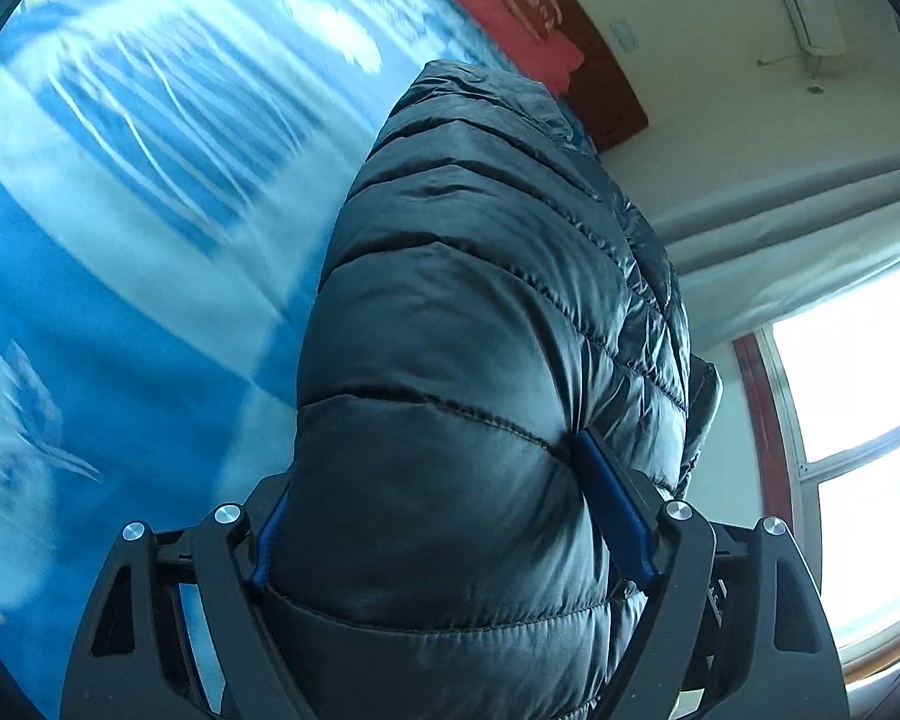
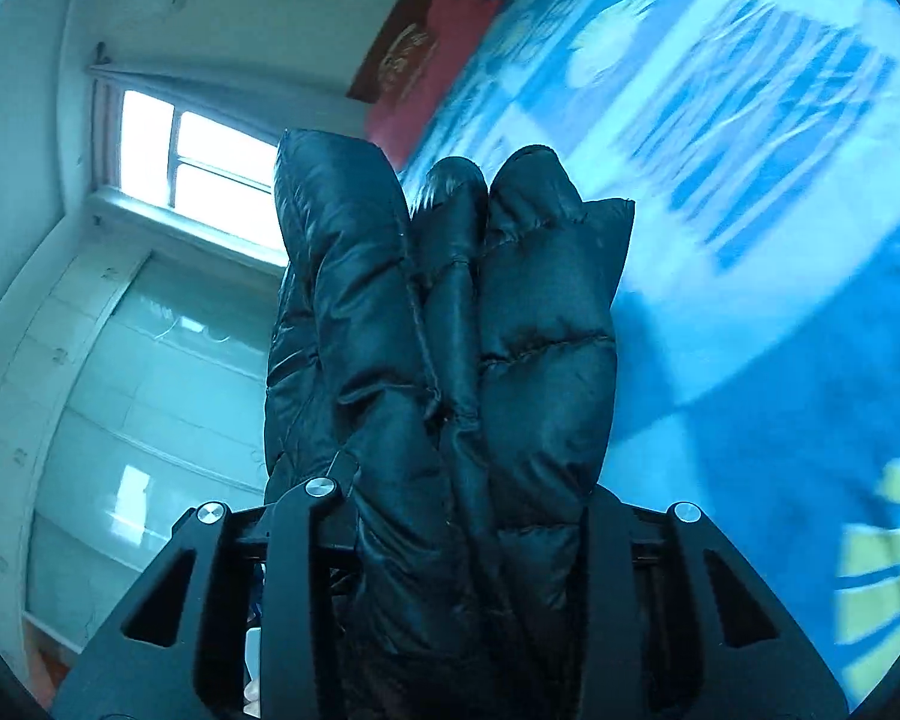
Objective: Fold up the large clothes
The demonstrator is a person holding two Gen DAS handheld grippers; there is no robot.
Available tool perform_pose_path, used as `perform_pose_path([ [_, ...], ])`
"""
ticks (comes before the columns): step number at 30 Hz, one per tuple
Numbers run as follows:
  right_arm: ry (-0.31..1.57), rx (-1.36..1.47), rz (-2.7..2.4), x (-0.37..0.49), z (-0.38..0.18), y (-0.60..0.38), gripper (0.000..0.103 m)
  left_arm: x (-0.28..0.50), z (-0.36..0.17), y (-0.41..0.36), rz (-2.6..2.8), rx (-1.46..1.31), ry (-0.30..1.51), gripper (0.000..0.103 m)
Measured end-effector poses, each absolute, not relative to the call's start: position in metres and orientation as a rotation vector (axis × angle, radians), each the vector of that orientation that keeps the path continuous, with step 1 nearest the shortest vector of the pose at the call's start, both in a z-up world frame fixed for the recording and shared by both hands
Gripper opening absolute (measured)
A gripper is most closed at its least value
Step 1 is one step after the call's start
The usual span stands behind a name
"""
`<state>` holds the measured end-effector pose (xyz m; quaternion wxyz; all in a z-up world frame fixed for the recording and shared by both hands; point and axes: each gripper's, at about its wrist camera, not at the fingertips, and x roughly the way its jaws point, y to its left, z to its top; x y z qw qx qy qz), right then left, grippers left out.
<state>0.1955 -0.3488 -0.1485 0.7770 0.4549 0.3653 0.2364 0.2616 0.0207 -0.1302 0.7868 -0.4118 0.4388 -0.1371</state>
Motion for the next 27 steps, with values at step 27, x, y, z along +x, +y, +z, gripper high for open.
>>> perform_pose_path([
  [27,0.929,0.792,0.422,0.234,-0.150,-0.271,0.062,0.250,-0.163,0.107,-0.170,-0.965,0.991,0.085],
])
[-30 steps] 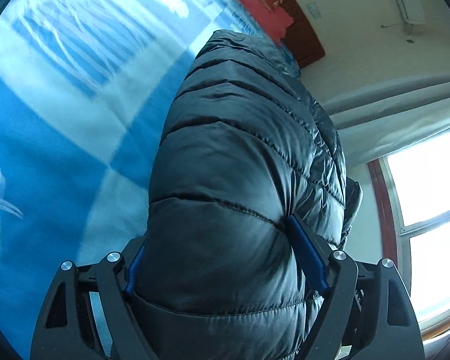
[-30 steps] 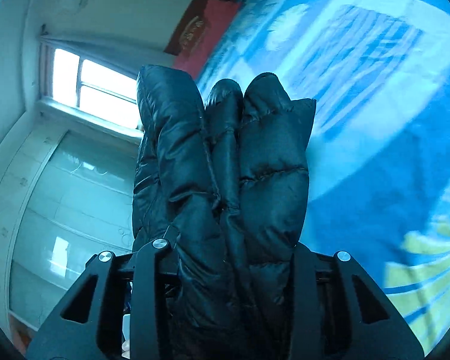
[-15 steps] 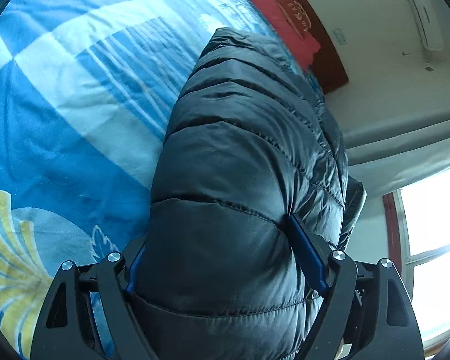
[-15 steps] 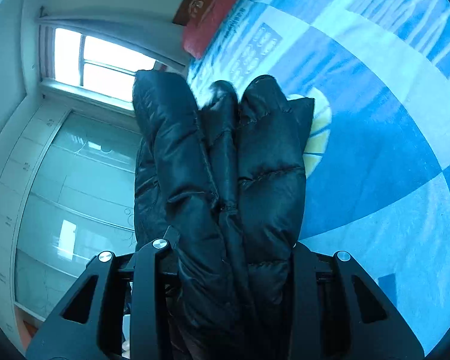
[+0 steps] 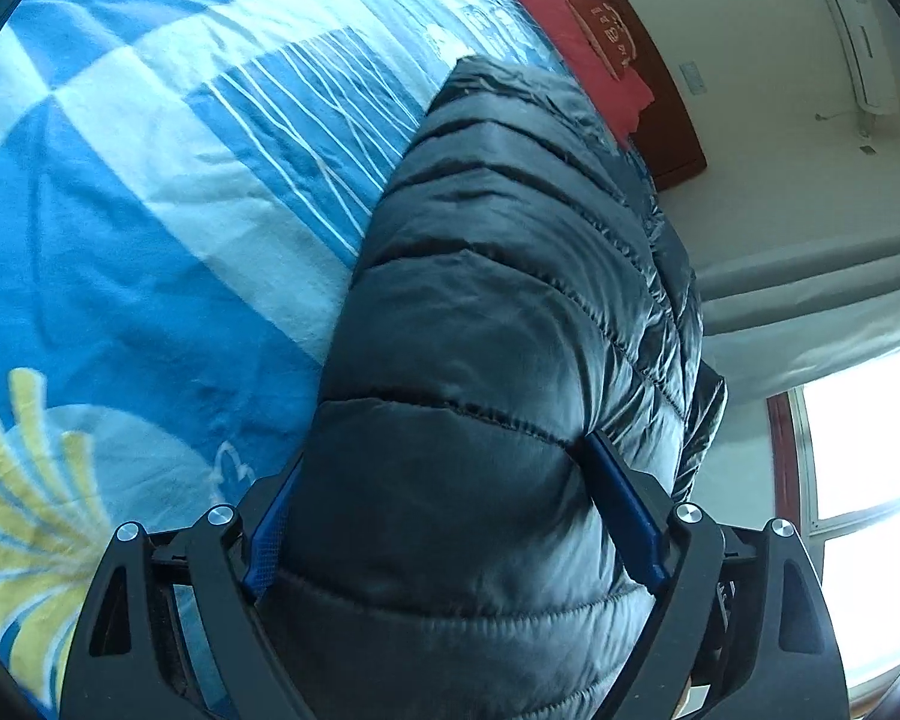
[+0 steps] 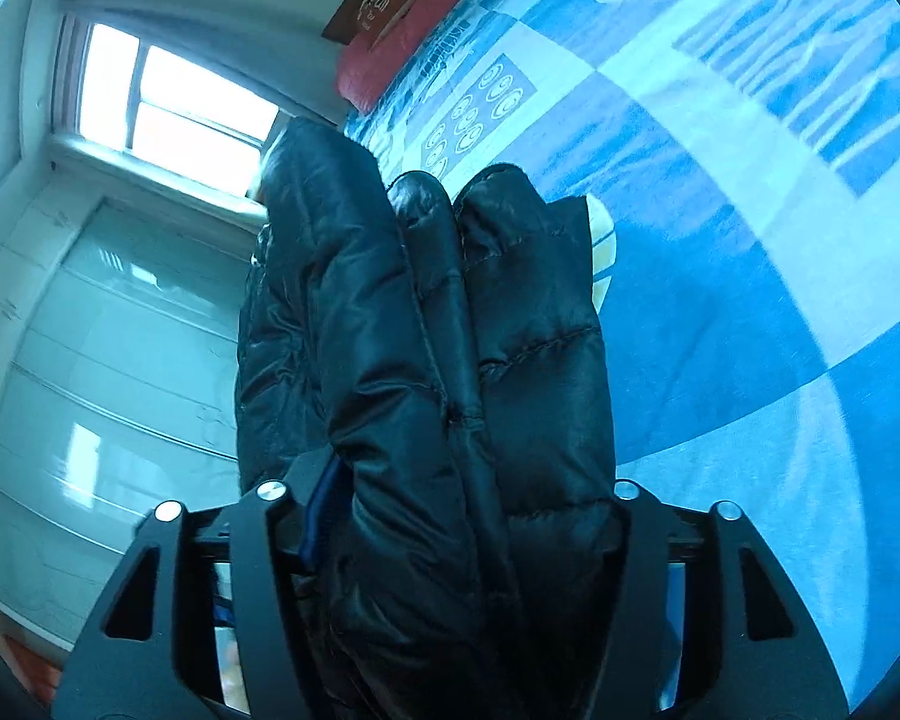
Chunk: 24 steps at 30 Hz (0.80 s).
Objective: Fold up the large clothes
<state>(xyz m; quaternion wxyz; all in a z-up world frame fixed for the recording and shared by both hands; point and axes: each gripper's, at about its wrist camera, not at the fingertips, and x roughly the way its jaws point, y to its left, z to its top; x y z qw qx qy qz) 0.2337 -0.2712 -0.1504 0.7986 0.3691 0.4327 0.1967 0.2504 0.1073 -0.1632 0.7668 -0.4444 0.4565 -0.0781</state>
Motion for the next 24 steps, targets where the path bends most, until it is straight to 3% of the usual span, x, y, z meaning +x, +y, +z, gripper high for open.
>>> perform_pose_path([
  [14,0.952,0.742,0.377,0.215,-0.133,-0.290,0.077,0.265,-0.148,0.119,-0.171,-0.915,0.930,0.085],
  [24,0.938,0.808,0.345,0.270,-0.128,-0.290,0.085,0.281,-0.152,0.117,-0.140,-0.952,0.938,0.085],
])
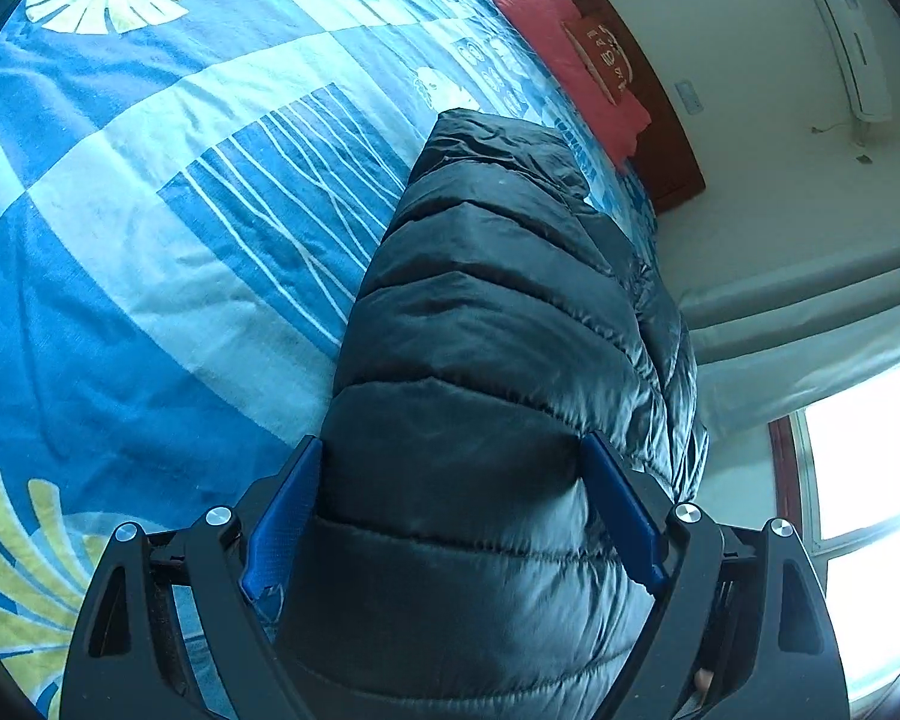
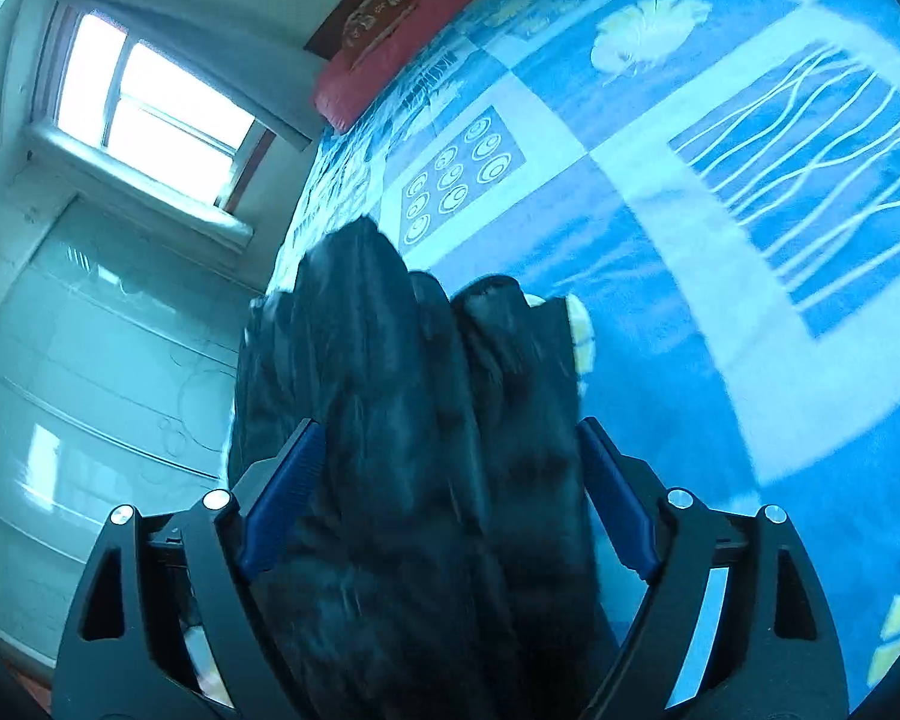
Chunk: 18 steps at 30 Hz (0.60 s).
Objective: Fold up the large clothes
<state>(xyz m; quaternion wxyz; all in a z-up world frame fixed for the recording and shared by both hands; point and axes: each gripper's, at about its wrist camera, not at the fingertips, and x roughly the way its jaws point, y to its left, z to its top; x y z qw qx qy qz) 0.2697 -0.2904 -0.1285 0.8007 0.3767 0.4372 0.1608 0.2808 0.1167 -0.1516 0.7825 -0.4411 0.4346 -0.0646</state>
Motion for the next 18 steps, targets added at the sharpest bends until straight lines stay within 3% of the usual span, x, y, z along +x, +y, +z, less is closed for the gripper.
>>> perform_pose_path([
  [5,1.008,0.848,0.358,0.295,-0.153,-0.290,0.084,0.283,-0.149,0.122,-0.127,-0.963,0.911,0.085],
  [9,1.023,0.866,0.371,0.300,-0.164,-0.295,0.064,0.293,-0.155,0.127,-0.125,-0.962,0.900,0.085],
  [12,1.019,0.874,0.364,0.300,-0.170,-0.299,0.056,0.304,-0.165,0.122,-0.159,-0.984,0.945,0.086],
  [18,1.018,0.895,0.361,0.296,-0.186,-0.301,0.052,0.314,-0.171,0.108,-0.120,-0.892,0.981,0.086],
])
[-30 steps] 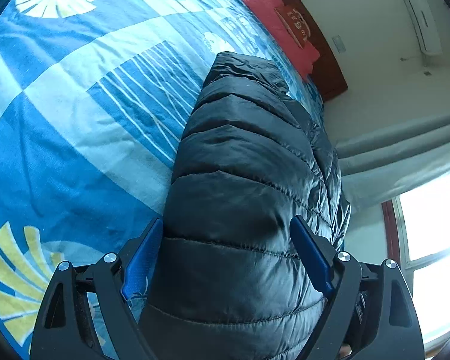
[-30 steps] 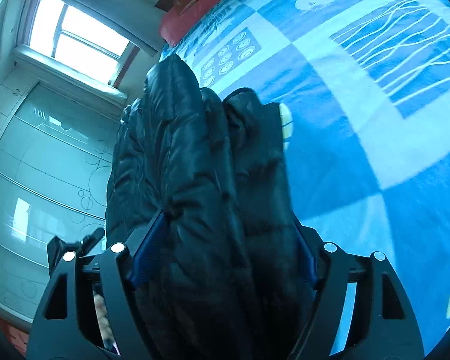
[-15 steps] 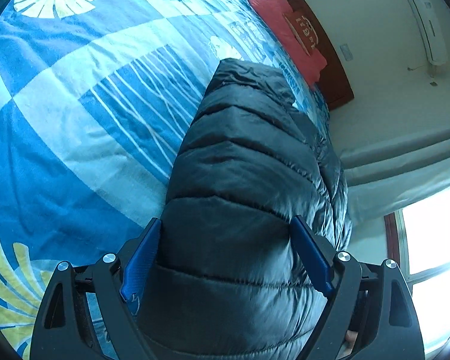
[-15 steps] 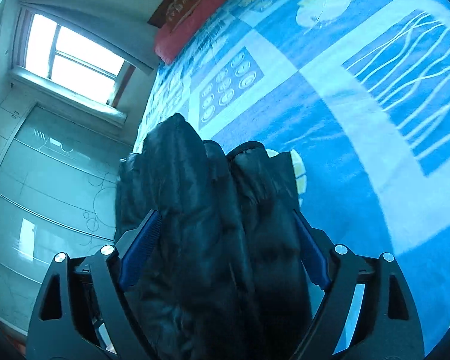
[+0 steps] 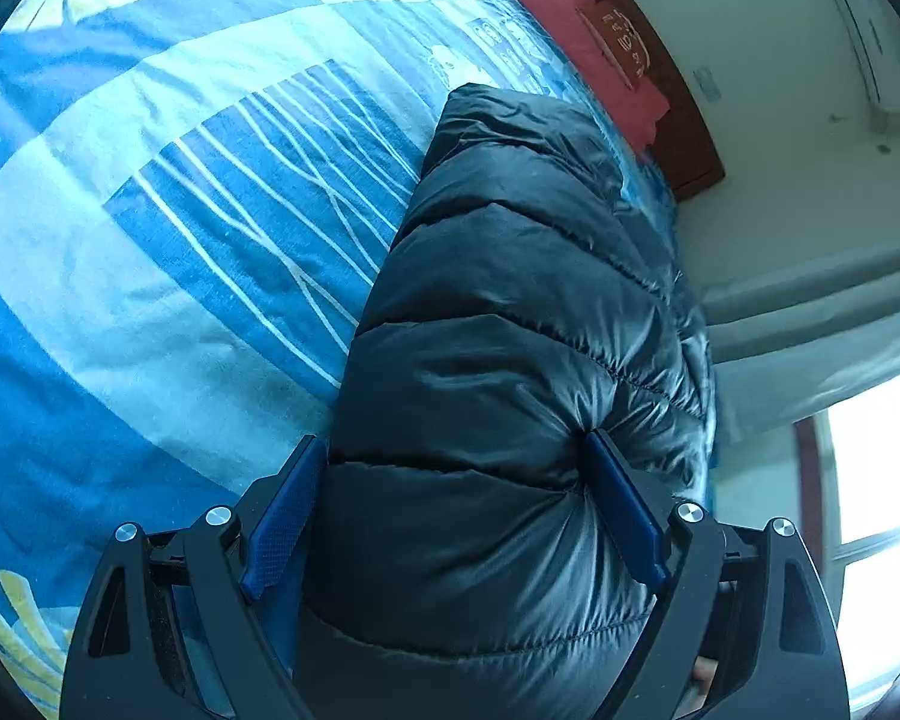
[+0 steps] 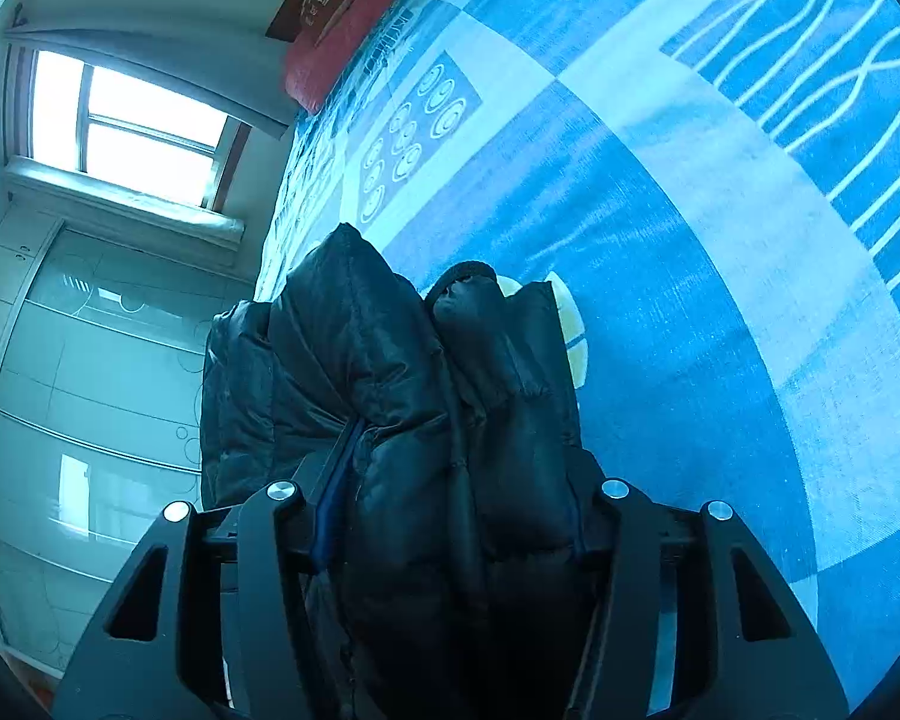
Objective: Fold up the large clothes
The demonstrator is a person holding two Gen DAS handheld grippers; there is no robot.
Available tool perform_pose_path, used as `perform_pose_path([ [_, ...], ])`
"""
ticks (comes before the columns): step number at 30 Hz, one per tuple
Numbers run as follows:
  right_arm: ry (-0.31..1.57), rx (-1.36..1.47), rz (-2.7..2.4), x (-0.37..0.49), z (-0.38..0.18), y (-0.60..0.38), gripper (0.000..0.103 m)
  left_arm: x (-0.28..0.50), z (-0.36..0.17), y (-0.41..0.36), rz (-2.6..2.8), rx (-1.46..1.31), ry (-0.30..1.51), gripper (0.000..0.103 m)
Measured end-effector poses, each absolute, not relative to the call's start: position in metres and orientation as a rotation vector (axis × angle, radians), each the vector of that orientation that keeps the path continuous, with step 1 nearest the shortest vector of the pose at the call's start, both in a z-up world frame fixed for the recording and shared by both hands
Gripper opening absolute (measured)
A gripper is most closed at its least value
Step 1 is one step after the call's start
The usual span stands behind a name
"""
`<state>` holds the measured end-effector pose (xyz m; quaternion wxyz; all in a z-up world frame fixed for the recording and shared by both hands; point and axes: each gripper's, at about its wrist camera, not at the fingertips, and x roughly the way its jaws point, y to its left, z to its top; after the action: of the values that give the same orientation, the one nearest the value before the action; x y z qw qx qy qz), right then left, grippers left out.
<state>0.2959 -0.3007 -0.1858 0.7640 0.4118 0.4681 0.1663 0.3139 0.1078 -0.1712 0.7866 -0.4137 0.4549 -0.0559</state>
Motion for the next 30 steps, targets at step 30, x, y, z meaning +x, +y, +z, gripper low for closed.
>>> perform_pose_path([
  [30,0.972,0.914,0.362,0.287,-0.193,-0.295,0.051,0.311,-0.174,0.093,-0.102,-0.791,0.942,0.086],
])
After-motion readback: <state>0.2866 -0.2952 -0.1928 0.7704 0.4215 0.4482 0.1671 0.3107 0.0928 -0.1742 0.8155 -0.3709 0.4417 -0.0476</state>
